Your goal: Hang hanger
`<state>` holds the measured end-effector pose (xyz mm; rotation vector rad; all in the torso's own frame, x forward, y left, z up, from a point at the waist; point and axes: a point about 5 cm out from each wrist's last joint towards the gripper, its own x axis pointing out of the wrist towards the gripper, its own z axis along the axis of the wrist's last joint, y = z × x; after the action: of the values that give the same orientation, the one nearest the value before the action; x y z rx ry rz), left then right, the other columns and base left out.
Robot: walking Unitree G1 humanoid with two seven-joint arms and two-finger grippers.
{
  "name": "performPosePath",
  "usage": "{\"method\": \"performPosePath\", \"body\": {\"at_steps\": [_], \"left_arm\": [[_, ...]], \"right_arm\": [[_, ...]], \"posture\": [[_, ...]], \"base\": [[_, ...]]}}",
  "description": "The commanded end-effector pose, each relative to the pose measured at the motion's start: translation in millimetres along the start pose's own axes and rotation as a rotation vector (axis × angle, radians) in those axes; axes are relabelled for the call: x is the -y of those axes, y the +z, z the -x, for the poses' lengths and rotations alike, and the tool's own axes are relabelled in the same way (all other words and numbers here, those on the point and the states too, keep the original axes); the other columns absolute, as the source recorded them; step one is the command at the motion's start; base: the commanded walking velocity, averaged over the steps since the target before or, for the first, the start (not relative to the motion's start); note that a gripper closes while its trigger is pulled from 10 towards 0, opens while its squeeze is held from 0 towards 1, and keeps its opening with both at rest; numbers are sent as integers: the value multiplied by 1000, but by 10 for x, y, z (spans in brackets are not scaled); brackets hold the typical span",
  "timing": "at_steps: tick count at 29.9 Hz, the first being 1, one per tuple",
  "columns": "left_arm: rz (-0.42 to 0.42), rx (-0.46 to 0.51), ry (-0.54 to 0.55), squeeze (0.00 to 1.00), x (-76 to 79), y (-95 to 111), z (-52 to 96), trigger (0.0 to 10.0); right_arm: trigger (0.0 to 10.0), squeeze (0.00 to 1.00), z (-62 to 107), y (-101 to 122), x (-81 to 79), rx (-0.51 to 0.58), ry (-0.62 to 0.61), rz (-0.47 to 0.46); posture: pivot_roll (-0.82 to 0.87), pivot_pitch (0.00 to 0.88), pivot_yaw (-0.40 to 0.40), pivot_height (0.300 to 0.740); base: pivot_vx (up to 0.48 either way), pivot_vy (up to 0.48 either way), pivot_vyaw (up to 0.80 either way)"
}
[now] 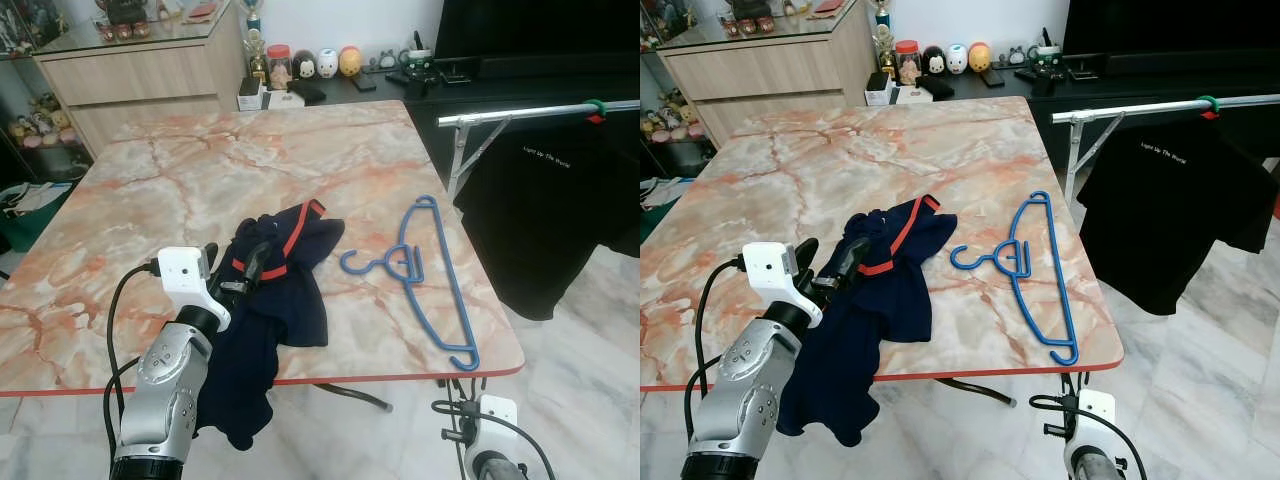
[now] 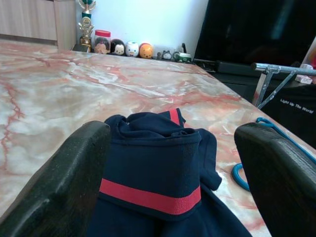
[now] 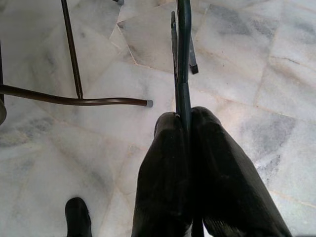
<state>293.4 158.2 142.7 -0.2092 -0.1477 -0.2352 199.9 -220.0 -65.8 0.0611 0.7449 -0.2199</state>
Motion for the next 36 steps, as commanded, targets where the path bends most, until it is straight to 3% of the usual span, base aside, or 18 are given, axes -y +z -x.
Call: {"method": "performPosePath", "body": {"at_steps": [1,7,36], "left_arm": [[-21,9,2,0,-4,27,6,10000],[-22,9,1,0,-8,28,6,10000],[-25,6,-7,0,17,14,7,10000]], "right_arm": [[10000,0,-6,12,-27,2,5,-7],[10000,0,-6,13,-31,2,6,-6],[10000,0,-7,15,-32,3,8,-5]], "posture": [[71,0,50,740],[70,0,51,740],[70,0,51,740]], "base": [[0,0,0],[0,0,0],[-264,0,0]]}}
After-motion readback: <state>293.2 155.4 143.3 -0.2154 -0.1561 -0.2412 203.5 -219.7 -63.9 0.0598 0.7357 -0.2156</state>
